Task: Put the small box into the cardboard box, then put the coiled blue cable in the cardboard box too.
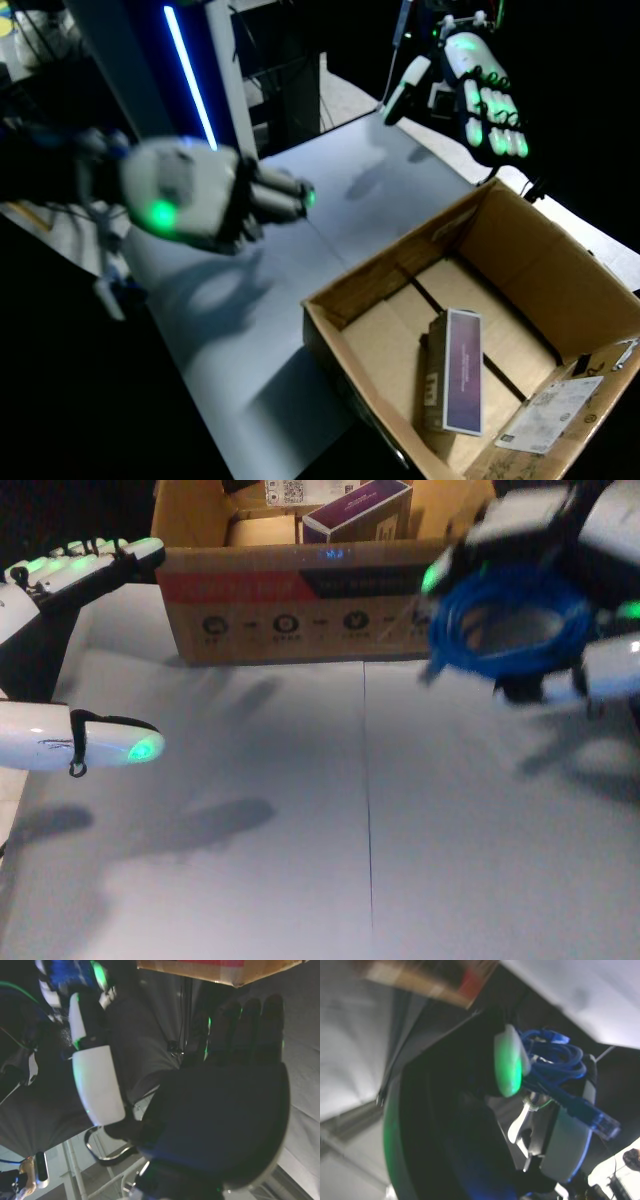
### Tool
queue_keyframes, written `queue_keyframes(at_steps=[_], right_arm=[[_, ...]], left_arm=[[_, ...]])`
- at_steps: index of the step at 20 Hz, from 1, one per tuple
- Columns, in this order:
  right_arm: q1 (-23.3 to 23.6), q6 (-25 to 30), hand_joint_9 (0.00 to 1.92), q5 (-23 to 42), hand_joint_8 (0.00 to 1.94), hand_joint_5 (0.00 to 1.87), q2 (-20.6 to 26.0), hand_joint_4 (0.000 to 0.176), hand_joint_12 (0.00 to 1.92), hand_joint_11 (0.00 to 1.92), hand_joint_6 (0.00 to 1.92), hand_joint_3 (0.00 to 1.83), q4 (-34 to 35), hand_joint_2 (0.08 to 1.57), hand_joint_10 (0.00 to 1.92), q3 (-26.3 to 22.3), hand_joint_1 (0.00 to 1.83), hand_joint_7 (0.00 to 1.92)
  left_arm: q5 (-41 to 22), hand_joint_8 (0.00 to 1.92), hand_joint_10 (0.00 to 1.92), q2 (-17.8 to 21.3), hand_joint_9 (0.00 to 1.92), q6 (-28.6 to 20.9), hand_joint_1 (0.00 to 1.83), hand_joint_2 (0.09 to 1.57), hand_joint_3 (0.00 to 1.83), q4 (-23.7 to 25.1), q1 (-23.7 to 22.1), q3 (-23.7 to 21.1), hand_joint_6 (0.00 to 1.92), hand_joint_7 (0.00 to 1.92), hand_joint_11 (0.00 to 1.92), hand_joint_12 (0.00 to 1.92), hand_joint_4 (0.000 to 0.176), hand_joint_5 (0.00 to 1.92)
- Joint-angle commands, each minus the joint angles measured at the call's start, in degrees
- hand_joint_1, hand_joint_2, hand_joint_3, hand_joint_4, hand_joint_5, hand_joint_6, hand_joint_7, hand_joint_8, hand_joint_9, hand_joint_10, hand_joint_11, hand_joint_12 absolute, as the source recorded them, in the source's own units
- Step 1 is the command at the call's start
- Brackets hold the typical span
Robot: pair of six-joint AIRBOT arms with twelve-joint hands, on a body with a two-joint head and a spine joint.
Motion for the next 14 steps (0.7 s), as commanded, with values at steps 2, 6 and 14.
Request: queue_keyframes(at_steps=[2, 6, 14], right_arm=[[3.03, 0.28, 1.60, 10.04, 1.94, 0.85, 0.44, 0.160, 1.92, 1.70, 1.92, 0.04, 1.18, 1.20, 1.92, -0.46, 1.54, 1.22], [8.47, 0.28, 1.71, 10.87, 1.94, 0.86, -0.62, 0.176, 1.92, 1.80, 1.92, 0.03, 2.81, 1.21, 1.92, 1.77, 1.54, 1.37], [16.90, 0.27, 1.71, 0.45, 1.94, 0.86, -13.79, 0.176, 1.92, 1.81, 1.92, 0.03, 9.16, 1.21, 1.92, 16.82, 1.54, 1.37]], left_arm=[[-7.22, 0.00, 0.01, -0.14, 0.05, -0.20, 0.62, 0.83, 0.00, -0.57, -0.45, 0.34, 0.00, 0.08, 0.08, 0.04, 0.176, 0.09], [-7.19, 0.01, 0.01, -0.49, 0.08, -0.21, 0.58, 0.83, 0.00, -0.56, -0.46, 0.58, 0.00, 0.10, 0.11, 0.05, 0.172, 0.09], [-6.68, 0.00, 0.00, -1.14, 0.00, -0.77, 0.63, 0.87, 0.01, 0.52, -1.18, 1.41, 0.00, 0.01, 0.03, 0.01, 0.174, 0.05]])
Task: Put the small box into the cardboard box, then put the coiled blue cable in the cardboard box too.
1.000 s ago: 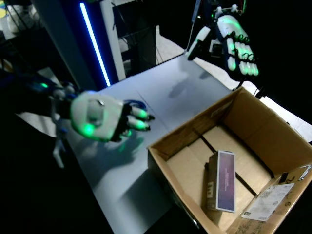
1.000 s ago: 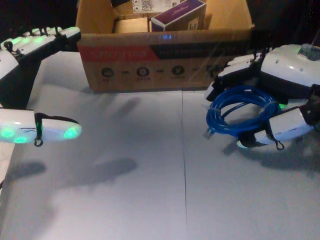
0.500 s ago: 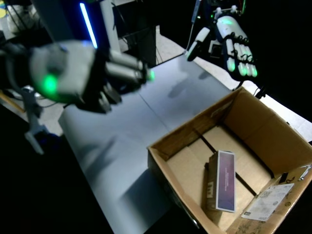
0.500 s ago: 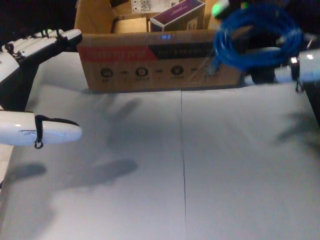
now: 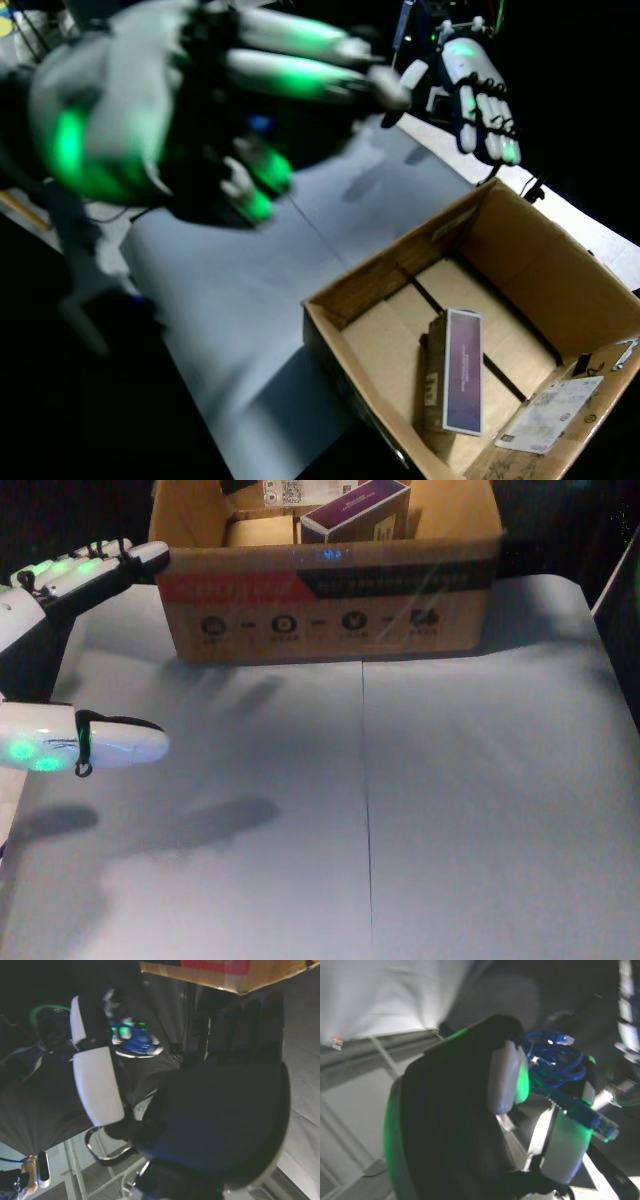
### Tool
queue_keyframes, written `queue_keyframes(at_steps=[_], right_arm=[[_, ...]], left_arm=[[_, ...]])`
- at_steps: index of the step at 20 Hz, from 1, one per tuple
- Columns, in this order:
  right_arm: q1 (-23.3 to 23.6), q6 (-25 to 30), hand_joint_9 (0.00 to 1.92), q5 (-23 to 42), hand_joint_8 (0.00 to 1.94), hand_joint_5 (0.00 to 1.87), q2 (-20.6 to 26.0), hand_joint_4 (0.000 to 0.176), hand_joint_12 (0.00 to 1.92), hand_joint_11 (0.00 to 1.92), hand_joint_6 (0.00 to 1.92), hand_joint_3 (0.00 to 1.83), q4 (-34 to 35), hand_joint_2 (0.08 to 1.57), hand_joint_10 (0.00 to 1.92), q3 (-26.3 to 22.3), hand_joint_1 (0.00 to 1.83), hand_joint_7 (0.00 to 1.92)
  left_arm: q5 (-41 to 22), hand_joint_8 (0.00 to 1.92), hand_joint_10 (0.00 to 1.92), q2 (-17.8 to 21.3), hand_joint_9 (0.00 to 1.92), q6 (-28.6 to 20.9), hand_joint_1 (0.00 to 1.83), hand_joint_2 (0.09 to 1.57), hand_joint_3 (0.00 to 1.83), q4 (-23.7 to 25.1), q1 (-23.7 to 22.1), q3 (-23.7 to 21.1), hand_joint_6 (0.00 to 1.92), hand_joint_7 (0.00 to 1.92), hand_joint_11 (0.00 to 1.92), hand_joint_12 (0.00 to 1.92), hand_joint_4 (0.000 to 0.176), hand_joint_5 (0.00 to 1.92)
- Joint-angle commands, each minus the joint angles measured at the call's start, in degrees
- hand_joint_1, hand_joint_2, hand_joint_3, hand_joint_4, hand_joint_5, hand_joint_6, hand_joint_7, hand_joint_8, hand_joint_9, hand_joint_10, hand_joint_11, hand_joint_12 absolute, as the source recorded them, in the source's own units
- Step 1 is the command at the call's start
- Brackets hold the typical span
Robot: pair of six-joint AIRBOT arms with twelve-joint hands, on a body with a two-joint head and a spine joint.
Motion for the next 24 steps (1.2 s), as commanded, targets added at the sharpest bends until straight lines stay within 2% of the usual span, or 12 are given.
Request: queue_keyframes(at_steps=[1, 2, 5, 6, 7, 8, 9, 10, 11, 18, 21, 24], right_arm=[[1.56, 0.27, 1.50, 2.54, 1.94, 0.93, -1.39, 0.176, 1.92, 1.55, 1.92, 0.00, 1.25, 1.12, 1.92, 1.52, 1.69, 1.26], [2.74, 0.26, 1.52, -0.52, 1.94, 1.04, -3.66, 0.174, 1.92, 1.57, 1.92, 0.01, 1.26, 1.19, 1.92, 3.97, 1.51, 1.30], [3.35, 0.24, 1.41, -7.12, 1.94, 0.99, -9.55, 0.175, 1.92, 1.51, 1.92, 0.00, 1.26, 1.09, 1.92, 10.53, 1.69, 1.17], [3.35, 0.24, 1.34, -8.69, 1.94, 0.91, -10.86, 0.160, 1.92, 1.47, 1.92, 0.00, 1.26, 1.10, 1.92, 12.25, 1.69, 1.11], [3.34, 0.24, 1.19, -9.85, 1.94, 0.83, -11.41, 0.045, 1.92, 1.30, 1.92, 0.00, 1.26, 1.15, 1.92, 13.40, 1.39, 1.01], [3.33, 0.24, 1.03, -10.48, 1.94, 0.75, -11.54, 0.000, 1.92, 1.16, 1.76, 0.00, 1.26, 1.13, 1.92, 13.87, 1.15, 0.84], [3.29, 0.24, 0.69, -10.64, 1.33, 0.57, -11.50, 0.019, 1.92, 0.88, 0.20, 0.00, 1.26, 1.10, 1.78, 13.83, 0.49, 0.37], [3.29, 0.24, 0.23, -10.63, 0.52, 0.23, -11.44, 0.127, 1.23, 0.17, 0.04, 0.00, 1.26, 1.06, 0.76, 13.61, 0.32, 0.16], [3.29, 0.23, 0.02, -10.62, 0.01, 0.01, -11.43, 0.175, 0.07, 0.00, 0.00, 0.00, 1.24, 1.03, 0.02, 13.51, 0.25, 0.02], [3.23, 0.15, 0.00, -5.54, 0.00, 0.00, -6.18, 0.176, 0.00, 0.00, 0.00, 0.00, 1.23, 0.90, 0.00, 7.67, 0.29, 0.00], [0.36, 0.15, 0.00, 1.02, 0.00, 0.00, -1.04, 0.176, 0.00, 0.00, 0.00, 0.00, 1.90, 0.90, 0.00, 1.83, 0.35, 0.00], [-7.97, 0.15, 0.00, 13.32, 0.00, 0.00, 6.00, 0.176, 0.00, 0.00, 0.00, 0.00, 6.63, 0.88, 0.00, -5.94, 0.24, 0.00]], left_arm=[[-7.27, 0.00, 0.00, -0.06, 0.00, -0.35, 0.63, 0.87, 0.01, -0.15, -0.85, 0.20, 0.00, 0.01, 0.03, 0.01, 0.175, 0.06], [-7.49, 0.01, 0.00, -0.03, 0.00, -0.35, 0.62, 0.86, 0.00, 0.05, -0.95, 0.20, 0.00, 0.02, 0.05, 0.01, 0.176, 0.06], [-8.09, 0.00, 0.00, 0.07, 0.00, -0.35, 0.69, 0.86, 0.00, 0.86, -1.48, 0.27, 0.01, 0.03, 0.00, 0.00, 0.176, 0.07], [-8.33, 0.00, 0.00, 0.07, 0.00, -0.35, 0.68, 0.86, 0.00, 1.16, -1.70, 0.30, 0.00, 0.02, 0.01, 0.00, 0.175, 0.06], [-8.72, 0.00, 0.00, 0.09, 0.00, -0.35, 0.67, 0.86, 0.00, 1.43, -1.80, 0.29, 0.00, 0.02, 0.03, 0.01, 0.164, 0.06], [-9.08, 0.00, 0.00, 0.21, 0.00, -0.35, 0.69, 0.85, 0.00, 1.59, -1.83, 0.19, 0.01, 0.03, 0.02, 0.01, 0.170, 0.08], [-9.42, 0.01, 0.00, 0.46, 0.00, -0.35, 0.69, 0.81, 0.00, 1.65, -1.83, -0.01, 0.01, 0.04, 0.00, 0.00, 0.176, 0.08], [-9.54, 0.01, 0.00, 0.67, 0.00, -0.35, 0.69, 0.80, 0.00, 1.67, -1.80, -0.18, 0.00, 0.04, 0.00, 0.00, 0.176, 0.08], [-9.54, 0.00, 0.00, 0.78, 0.00, -0.35, 0.68, 0.80, 0.00, 1.68, -1.74, -0.29, 0.00, 0.04, 0.00, 0.00, 0.173, 0.08], [-9.48, 0.01, 0.01, 0.72, 0.02, -0.36, 0.78, 0.80, 0.00, 1.67, -1.70, -0.29, 0.01, 0.05, 0.01, 0.01, 0.138, 0.11], [-10.33, 0.00, 0.00, 1.01, 0.02, -0.36, 0.74, 0.80, 0.00, 1.38, -1.41, -0.54, 0.00, 0.06, 0.03, 0.01, 0.154, 0.11], [-11.50, 0.00, 0.00, 1.56, 0.00, -0.36, 0.62, 0.83, 0.01, 0.71, -0.81, -1.01, 0.00, 0.03, 0.00, 0.00, 0.176, 0.08]])
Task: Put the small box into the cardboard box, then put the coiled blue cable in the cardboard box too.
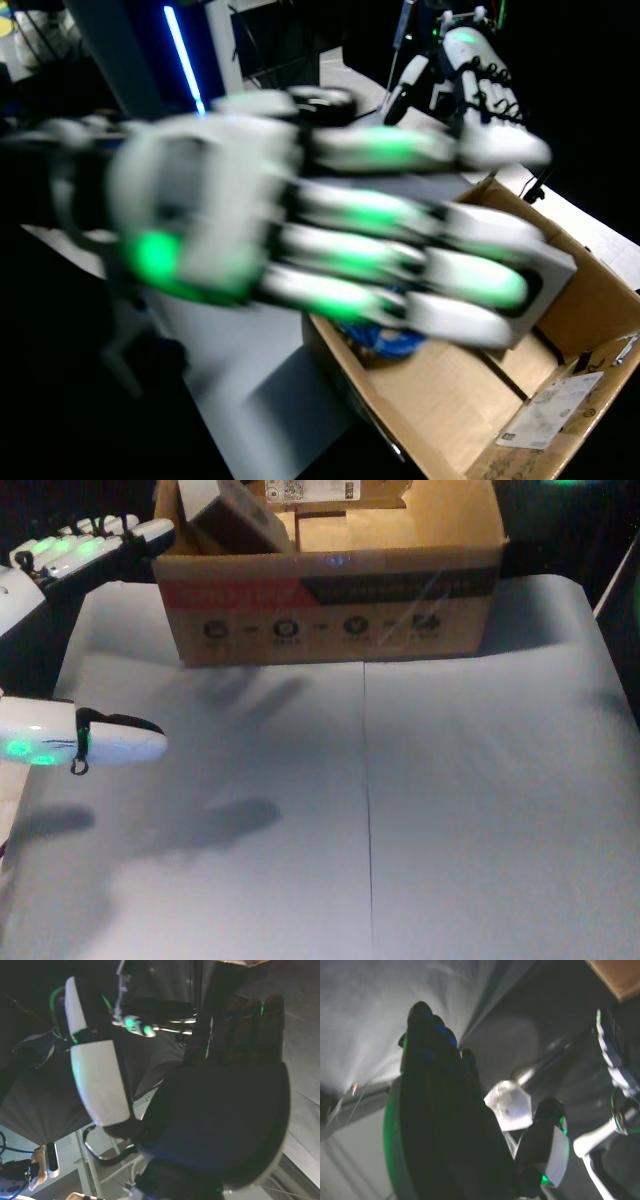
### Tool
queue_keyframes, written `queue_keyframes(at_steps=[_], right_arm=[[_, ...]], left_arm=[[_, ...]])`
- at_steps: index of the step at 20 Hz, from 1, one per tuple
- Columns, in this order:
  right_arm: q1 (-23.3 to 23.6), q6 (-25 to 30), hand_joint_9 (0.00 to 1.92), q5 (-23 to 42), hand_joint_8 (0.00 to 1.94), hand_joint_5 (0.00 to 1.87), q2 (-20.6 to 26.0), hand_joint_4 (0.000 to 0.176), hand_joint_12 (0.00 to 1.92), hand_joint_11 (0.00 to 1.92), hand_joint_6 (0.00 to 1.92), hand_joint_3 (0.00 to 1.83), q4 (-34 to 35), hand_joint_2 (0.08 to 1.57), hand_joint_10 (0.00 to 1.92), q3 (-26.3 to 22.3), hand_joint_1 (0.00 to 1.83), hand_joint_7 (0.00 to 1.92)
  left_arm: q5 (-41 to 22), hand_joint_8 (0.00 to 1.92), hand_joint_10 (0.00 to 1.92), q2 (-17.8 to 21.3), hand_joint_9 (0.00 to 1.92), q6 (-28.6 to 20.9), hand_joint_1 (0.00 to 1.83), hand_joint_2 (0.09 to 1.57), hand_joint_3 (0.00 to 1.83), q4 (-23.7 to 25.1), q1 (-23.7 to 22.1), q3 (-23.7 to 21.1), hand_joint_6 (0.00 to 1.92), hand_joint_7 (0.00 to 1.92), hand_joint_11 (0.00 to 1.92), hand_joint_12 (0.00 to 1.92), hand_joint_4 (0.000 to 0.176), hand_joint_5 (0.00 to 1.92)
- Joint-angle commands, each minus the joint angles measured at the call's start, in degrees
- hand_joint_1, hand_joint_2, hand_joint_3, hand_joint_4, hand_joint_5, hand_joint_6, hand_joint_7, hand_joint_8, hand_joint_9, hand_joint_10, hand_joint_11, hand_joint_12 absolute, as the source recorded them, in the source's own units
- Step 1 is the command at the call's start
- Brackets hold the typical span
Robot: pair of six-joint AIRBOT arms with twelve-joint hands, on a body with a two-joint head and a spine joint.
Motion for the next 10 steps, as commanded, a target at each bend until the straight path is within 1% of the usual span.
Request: queue_keyframes(at_steps=[1, 2, 4, 6, 8, 9, 10], right_arm=[[-1.13, 0.35, 0.00, 12.68, 0.00, 0.00, 1.28, 0.176, 0.00, 0.00, 0.00, 0.00, 2.91, 0.90, 0.00, -1.22, 0.25, 0.00], [-3.74, 0.35, 0.00, 15.58, 0.00, 0.00, 2.61, 0.176, 0.00, 0.00, 0.00, 0.00, 4.34, 0.91, 0.00, -2.79, 0.23, 0.00], [-11.54, 0.35, 0.00, 23.73, 0.00, 0.00, 5.75, 0.176, 0.00, 0.00, 0.00, 0.00, 9.22, 0.90, 0.00, -6.60, 0.21, 0.00], [-17.95, 0.36, 0.00, 30.21, 0.00, 0.00, 7.40, 0.176, 0.00, 0.00, 0.00, 0.02, 13.33, 0.96, 0.00, -9.29, 0.20, 0.00], [-22.98, 0.38, 0.00, 33.75, 0.00, 0.00, 7.64, 0.176, 0.00, 0.00, 0.00, 0.03, 15.78, 1.02, 0.00, -11.19, 0.14, 0.00], [-24.40, 0.38, 0.00, 34.20, 0.00, 0.00, 7.81, 0.176, 0.00, 0.00, 0.00, 0.03, 16.25, 1.03, 0.00, -11.99, 0.15, 0.00], [-26.14, 0.42, 0.00, 34.95, 0.00, 0.00, 8.08, 0.154, 0.00, 0.00, 0.00, 0.03, 16.38, 1.04, 0.00, -12.74, 0.11, 0.00]], left_arm=[[-8.29, 0.00, 0.00, 0.46, 0.00, -0.29, 0.67, 0.82, 0.00, -0.97, -0.12, -0.21, 0.00, 0.02, 0.00, 0.00, 0.176, 0.08], [-8.71, 0.00, 0.00, 0.61, 0.00, -0.29, 0.69, 0.80, 0.00, -1.12, 0.15, -0.38, 0.00, 0.01, 0.00, 0.00, 0.176, 0.07], [-10.59, 0.00, 0.00, 1.18, 0.00, -0.29, 0.68, 0.79, 0.00, -2.05, 1.18, -1.07, 0.00, 0.00, 0.00, 0.00, 0.176, 0.06], [-12.46, 0.00, 0.00, 1.70, 0.00, -0.28, 0.68, 0.78, 0.00, -3.14, 2.49, -1.69, 0.00, 0.00, 0.00, 0.00, 0.176, 0.04], [-15.15, 0.00, 0.00, 2.39, 0.00, -0.28, 0.64, 0.79, 0.00, -4.99, 5.14, -2.77, 0.00, 0.00, 0.00, 0.00, 0.176, 0.00], [-16.87, 0.00, 0.00, 2.77, 0.00, -0.28, 0.56, 0.79, 0.00, -5.79, 6.82, -3.35, 0.00, 0.00, 0.00, 0.00, 0.176, 0.00], [-18.72, 0.00, 0.00, 3.12, 0.00, -0.28, 0.46, 0.80, 0.00, -7.01, 8.76, -4.02, 0.00, 0.00, 0.00, 0.00, 0.176, 0.00]])
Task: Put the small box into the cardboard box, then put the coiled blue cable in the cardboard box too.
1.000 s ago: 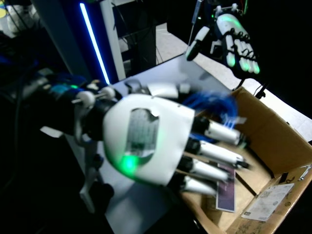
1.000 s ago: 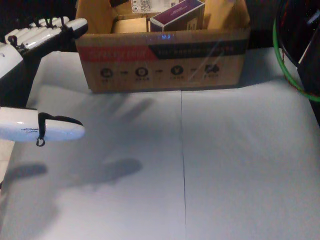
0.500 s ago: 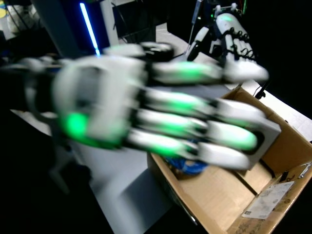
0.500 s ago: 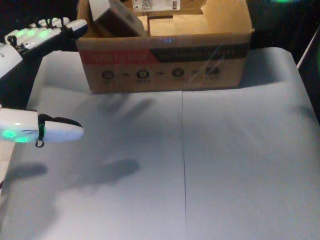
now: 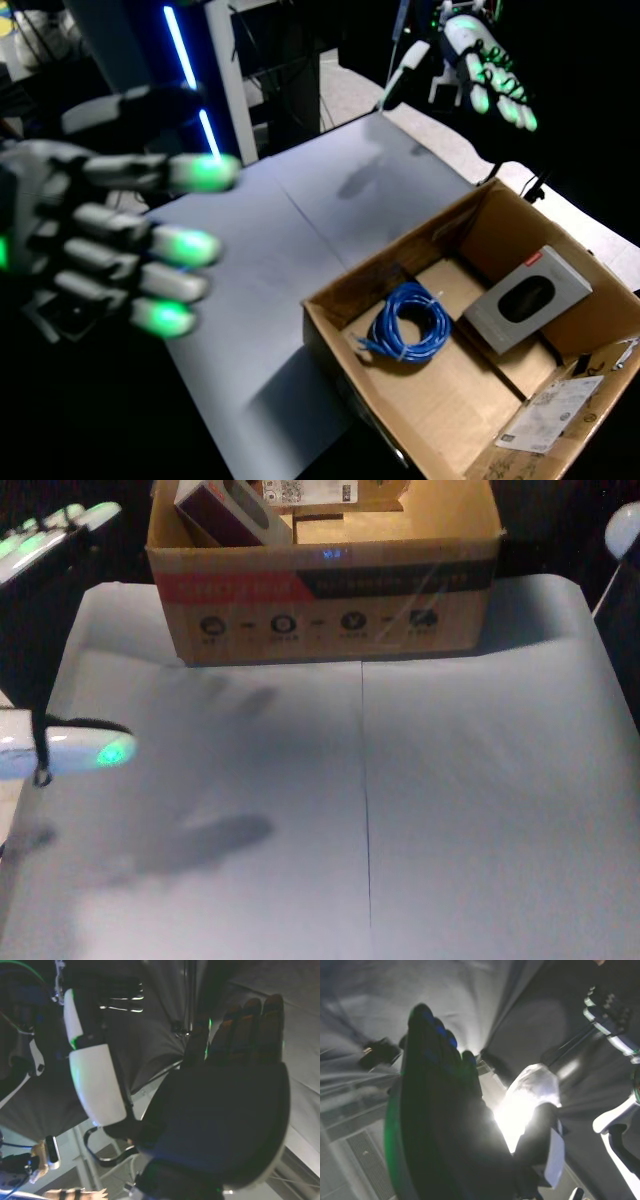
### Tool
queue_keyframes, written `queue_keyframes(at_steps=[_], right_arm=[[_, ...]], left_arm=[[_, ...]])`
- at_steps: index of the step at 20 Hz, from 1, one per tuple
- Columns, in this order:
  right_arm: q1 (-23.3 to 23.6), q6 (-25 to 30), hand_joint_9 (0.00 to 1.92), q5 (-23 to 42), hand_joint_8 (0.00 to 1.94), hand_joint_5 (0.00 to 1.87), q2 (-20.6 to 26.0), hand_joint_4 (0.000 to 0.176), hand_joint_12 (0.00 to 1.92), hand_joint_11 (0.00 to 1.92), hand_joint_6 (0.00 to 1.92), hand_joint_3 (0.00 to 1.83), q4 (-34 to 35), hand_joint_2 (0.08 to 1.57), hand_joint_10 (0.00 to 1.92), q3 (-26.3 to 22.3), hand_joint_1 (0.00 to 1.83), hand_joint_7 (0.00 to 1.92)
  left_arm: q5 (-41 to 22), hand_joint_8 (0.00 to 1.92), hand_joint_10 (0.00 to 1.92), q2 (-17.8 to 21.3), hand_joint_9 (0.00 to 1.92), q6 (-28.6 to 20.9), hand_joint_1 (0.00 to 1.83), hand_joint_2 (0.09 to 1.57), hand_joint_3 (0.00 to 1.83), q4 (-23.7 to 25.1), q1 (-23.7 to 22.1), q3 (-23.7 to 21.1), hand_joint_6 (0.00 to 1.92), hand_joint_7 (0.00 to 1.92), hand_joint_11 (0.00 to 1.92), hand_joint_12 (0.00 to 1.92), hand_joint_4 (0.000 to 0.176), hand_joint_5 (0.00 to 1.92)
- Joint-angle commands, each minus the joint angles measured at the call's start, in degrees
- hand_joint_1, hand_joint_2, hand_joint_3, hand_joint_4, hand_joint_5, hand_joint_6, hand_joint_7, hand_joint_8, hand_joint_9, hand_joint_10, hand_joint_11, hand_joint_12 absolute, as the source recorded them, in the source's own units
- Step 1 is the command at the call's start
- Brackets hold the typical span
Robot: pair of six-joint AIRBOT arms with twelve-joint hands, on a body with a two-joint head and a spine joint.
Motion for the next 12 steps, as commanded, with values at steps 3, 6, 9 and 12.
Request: queue_keyframes(at_steps=[3, 6, 9, 12], right_arm=[[-5.42, 0.48, 0.00, 13.74, 0.00, 0.00, 1.98, 0.176, 0.00, 0.00, 0.00, 0.01, 1.14, 1.02, 0.00, -3.91, 0.19, 0.00], [-12.07, 2.54, 0.00, 19.62, 0.00, 0.00, 3.43, 0.176, 0.00, 0.00, 0.00, 0.01, 3.28, 1.02, 0.00, -6.99, 0.19, 0.00], [-17.11, 12.11, 0.00, 23.06, 0.00, 0.00, 2.18, 0.176, 0.00, 0.00, 0.00, 0.00, 6.24, 0.95, 0.00, -5.80, 0.24, 0.00], [-19.39, 13.55, 0.00, 26.56, 0.00, 0.00, 1.31, 0.176, 0.00, 0.00, 0.00, 0.01, 7.97, 0.99, 0.00, -6.09, 0.22, 0.00]], left_arm=[[-13.96, 0.00, 0.00, 0.79, 0.00, -0.28, 0.16, 0.92, 0.01, -5.14, 4.66, -1.83, 0.00, 0.00, 0.00, 0.00, 0.176, 0.00], [-19.53, 0.00, 0.00, 0.81, 0.00, -0.28, 0.13, 0.94, 0.02, -9.07, 9.13, -3.98, 0.00, 0.00, 0.00, 0.00, 0.176, 0.00], [-21.76, 0.00, 0.00, 0.23, 0.00, -0.28, 0.12, 0.96, 0.01, -10.11, 10.43, -4.81, 0.00, 0.00, 0.00, 0.00, 0.176, 0.00], [-22.33, 0.00, 0.00, 0.19, 0.00, -0.29, 0.14, 0.92, 0.00, -10.49, 10.47, -5.14, 0.00, 0.00, 0.00, 0.00, 0.176, 0.00]])
